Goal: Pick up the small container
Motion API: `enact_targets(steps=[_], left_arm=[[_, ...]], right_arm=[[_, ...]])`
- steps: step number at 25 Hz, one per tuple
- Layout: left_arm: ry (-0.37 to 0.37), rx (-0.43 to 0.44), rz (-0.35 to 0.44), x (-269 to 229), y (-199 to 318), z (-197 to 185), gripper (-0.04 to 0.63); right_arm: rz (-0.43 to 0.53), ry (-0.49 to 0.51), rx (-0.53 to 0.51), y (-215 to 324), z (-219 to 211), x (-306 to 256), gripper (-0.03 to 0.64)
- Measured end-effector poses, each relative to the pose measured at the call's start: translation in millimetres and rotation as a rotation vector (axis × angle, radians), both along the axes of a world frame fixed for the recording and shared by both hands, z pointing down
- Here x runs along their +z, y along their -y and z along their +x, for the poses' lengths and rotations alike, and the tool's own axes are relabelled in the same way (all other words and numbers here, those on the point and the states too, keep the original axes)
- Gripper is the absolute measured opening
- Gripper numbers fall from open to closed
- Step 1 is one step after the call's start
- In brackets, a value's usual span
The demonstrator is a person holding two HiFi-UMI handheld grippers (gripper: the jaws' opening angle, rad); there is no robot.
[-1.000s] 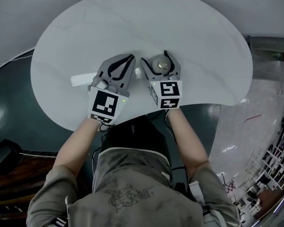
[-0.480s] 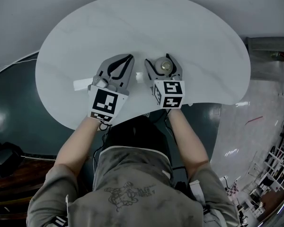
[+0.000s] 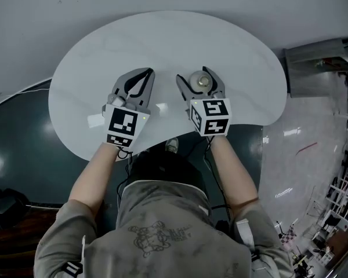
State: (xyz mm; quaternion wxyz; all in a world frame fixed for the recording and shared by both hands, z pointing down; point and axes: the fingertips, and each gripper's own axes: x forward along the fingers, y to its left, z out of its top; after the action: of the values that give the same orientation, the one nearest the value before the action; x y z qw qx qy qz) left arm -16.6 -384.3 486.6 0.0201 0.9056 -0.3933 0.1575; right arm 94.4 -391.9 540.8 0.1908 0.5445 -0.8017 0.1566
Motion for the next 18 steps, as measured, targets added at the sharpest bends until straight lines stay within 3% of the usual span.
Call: enact_targets(steps=[8,18], left_arm=[[-0.004,-0.013,0.096,-80,3,13,0.018],[0.008,-0.030,0.172,-153,-21,5,0.018]], right_arm=[[0.105,-0.031,-0.081,-9,8,-102,0.341],[0.214,0.009,-0.155,-52,-5,-194,0.341]])
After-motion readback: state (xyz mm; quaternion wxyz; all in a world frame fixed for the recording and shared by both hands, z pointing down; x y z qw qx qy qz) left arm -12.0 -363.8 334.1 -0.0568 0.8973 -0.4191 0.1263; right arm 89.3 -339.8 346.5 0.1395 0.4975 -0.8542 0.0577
